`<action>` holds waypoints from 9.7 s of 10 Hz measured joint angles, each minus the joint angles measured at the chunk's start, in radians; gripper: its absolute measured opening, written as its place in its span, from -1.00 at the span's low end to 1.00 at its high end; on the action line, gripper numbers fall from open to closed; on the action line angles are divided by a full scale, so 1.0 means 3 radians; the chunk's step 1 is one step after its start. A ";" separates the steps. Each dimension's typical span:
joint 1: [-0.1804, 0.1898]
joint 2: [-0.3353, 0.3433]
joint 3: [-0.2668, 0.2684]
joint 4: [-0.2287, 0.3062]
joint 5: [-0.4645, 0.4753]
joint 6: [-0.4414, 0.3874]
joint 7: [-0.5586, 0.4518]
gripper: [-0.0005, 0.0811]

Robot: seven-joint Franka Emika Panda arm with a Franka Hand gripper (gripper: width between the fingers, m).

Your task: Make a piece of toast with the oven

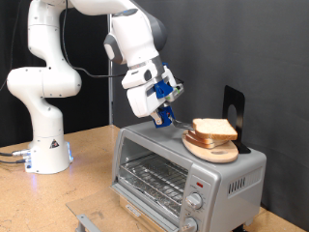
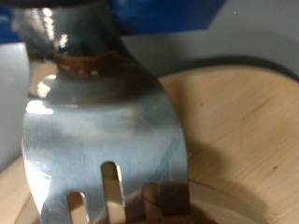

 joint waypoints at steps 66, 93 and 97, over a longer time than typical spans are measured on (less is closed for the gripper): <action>-0.0010 0.0556 -0.1024 -0.0910 0.0759 0.0562 -0.3204 -0.19; -0.0045 0.0230 -0.0476 -0.0854 -0.0804 0.0466 -0.1635 -0.19; -0.0187 0.0409 -0.0531 -0.0888 -0.1079 0.0670 -0.2112 -0.19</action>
